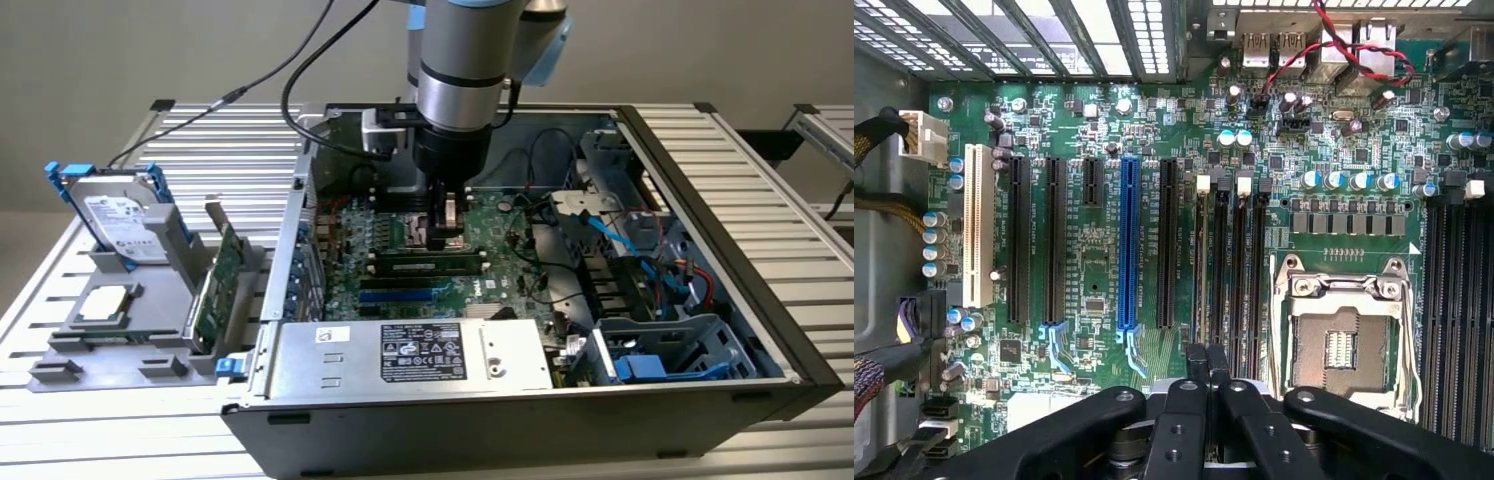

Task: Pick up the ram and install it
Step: 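Insert the ram into the slot, then press down the ram until it locks into place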

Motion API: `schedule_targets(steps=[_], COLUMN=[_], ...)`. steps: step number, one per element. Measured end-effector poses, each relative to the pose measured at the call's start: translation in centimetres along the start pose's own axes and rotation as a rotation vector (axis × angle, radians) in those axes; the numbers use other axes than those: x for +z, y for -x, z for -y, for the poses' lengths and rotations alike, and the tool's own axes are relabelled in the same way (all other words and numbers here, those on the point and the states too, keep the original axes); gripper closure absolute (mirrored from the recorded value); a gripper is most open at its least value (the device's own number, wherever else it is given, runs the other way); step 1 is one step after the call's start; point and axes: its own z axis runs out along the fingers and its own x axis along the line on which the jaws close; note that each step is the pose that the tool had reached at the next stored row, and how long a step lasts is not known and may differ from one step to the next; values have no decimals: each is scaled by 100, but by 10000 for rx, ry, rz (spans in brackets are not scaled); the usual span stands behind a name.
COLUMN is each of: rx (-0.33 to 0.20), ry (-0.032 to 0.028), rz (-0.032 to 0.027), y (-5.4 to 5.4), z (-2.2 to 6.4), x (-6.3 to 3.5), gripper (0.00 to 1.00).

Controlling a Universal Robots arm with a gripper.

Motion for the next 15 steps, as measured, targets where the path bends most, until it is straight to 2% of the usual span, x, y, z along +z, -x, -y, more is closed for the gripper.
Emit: schedule_targets(steps=[9, 15], rx=[-1, 0], ry=[2, 1], rz=[-5, -4], y=[-1, 1], z=[0, 1], x=[0, 50], gripper=[89, 89])
